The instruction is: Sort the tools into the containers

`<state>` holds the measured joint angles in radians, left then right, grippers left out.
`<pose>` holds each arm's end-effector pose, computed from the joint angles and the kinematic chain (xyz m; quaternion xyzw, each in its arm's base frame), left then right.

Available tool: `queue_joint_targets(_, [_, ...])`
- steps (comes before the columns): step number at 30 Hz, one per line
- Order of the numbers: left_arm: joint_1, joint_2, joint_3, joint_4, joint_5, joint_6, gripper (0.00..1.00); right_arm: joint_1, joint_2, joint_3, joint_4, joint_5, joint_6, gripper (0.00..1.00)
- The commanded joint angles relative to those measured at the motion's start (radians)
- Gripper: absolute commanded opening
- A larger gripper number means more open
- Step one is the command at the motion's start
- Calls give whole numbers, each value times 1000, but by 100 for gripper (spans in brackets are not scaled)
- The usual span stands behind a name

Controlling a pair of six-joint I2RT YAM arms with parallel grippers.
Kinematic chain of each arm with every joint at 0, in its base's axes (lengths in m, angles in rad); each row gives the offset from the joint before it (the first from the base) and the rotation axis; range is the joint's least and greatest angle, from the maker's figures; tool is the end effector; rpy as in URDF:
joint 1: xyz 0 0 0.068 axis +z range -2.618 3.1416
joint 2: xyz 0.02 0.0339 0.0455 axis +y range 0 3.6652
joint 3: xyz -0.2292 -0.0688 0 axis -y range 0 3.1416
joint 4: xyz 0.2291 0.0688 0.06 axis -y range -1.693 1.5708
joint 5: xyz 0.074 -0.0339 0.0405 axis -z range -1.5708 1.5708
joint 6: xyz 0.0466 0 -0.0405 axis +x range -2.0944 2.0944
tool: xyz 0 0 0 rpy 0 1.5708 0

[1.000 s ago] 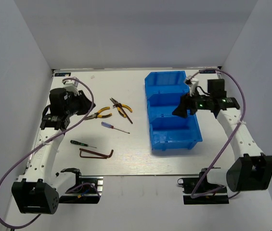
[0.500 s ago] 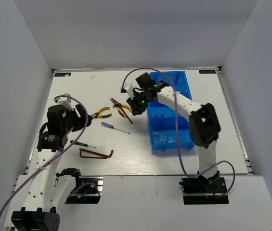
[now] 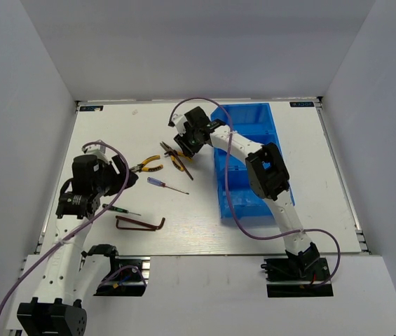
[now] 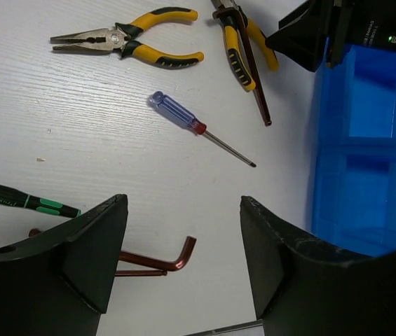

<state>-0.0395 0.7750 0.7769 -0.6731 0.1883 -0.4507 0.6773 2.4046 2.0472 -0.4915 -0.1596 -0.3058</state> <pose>0.1786 -0.0158 0.2598 -0.1430 0.8860 -0.1872 0.3994 0.3886 0.3220 0.1535 -0.4650 0.8089 0.1383 0.3322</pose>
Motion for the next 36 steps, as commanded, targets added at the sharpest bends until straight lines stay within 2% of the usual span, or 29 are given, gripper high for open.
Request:
queue_joint_targets(1, [-3, 3, -1, 6, 19, -16, 75, 7, 16, 56, 67, -6, 16, 45])
queue_joint_targets(8, [-3, 23, -1, 6, 28, -16, 75, 8, 71, 53, 79, -17, 10, 46])
queue_joint_targets(15, [-3, 32, -1, 29, 28, -16, 75, 19, 36, -42, 91, -67, -1, 49])
queue_joint_targets(18, [-3, 32, -10, 43, 39, -25, 75, 21, 51, -29, 59, -77, -27, 49])
queue_joint_targets(19, [-3, 44, -10, 52, 39, -25, 75, 21, 69, -25, 48, -89, -41, 42])
queue_joint_targets(20, [-3, 53, -10, 52, 39, -25, 75, 21, 77, -24, 42, -90, -53, 21])
queue_joint_targets(22, [-3, 53, -10, 52, 39, -25, 75, 19, 77, -39, 39, -92, -76, 3])
queue_joint_targets(27, [-3, 82, -10, 82, 59, -25, 75, 16, 50, -18, 105, -26, -81, 0])
queue_joint_targets(30, [-3, 92, -10, 93, 68, -16, 75, 28, -27, -33, 274, 28, -124, 0])
queue_joint_targets(32, [-3, 101, -1, 93, 68, -16, 75, 36, -96, -51, 323, 52, -133, 0])
queue_joint_targets(36, [-3, 90, -10, 104, 68, -16, 75, 51, -218, -177, 531, 72, -145, 0])
